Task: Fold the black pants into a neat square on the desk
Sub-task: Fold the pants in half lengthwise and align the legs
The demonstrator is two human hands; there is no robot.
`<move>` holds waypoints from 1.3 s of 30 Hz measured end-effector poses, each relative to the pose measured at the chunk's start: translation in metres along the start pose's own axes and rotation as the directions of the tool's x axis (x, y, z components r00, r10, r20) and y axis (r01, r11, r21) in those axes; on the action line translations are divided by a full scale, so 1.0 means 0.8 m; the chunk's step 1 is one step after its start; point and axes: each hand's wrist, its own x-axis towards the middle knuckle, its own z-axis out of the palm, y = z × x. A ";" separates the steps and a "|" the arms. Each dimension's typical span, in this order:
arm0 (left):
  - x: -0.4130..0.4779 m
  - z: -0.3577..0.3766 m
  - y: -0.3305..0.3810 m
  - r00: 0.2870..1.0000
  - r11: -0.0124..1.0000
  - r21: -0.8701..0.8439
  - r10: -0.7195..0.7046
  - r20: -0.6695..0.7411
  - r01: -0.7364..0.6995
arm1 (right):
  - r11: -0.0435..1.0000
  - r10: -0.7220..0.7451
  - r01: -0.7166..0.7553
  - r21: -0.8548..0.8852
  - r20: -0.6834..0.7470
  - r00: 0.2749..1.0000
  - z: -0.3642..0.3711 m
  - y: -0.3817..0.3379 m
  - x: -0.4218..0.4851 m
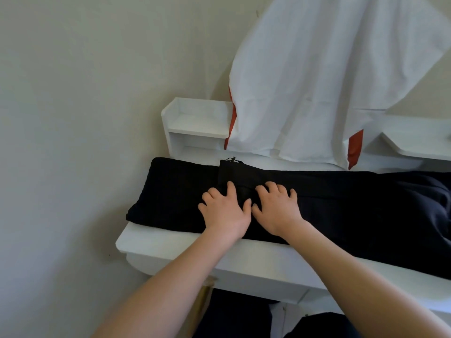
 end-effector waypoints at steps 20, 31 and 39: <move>0.050 -0.020 -0.136 0.973 0.989 -0.144 0.009 -0.229 -0.043 | 0.866 -0.330 0.324 0.381 -0.052 0.943 -0.007 -0.084 -0.015; 0.055 0.011 -0.181 0.995 0.994 0.096 0.039 0.095 -0.048 | 0.528 -0.205 0.285 0.800 -0.206 0.957 -0.072 -0.187 0.022; 0.048 -0.025 -0.214 0.986 0.780 -0.625 -0.110 -0.125 0.007 | 0.645 -0.409 0.399 0.651 -0.146 0.901 -0.015 -0.242 0.028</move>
